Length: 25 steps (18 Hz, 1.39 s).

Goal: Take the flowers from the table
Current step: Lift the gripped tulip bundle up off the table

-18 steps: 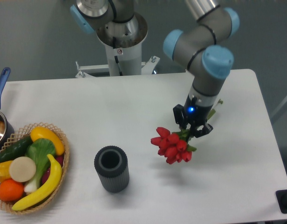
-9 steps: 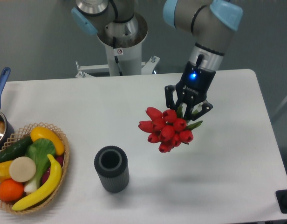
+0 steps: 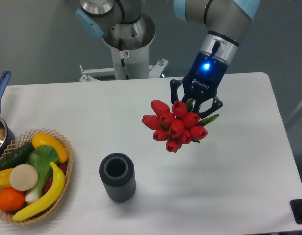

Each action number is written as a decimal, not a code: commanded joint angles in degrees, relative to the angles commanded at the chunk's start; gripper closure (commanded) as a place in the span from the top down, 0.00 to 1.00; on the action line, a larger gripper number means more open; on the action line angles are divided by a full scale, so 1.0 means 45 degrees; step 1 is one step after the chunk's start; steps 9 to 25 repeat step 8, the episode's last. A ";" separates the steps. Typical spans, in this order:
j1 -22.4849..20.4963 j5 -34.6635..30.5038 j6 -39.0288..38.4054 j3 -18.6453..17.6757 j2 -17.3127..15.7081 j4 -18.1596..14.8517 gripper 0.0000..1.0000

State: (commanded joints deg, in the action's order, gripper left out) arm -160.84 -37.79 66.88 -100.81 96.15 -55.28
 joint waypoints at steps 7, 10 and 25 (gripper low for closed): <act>-0.0137 0.0350 0.0000 -0.0059 -0.0117 0.0000 0.31; -0.0137 0.0487 -0.0019 -0.0059 -0.0137 0.0000 0.31; -0.0137 0.0487 -0.0019 -0.0059 -0.0137 0.0000 0.31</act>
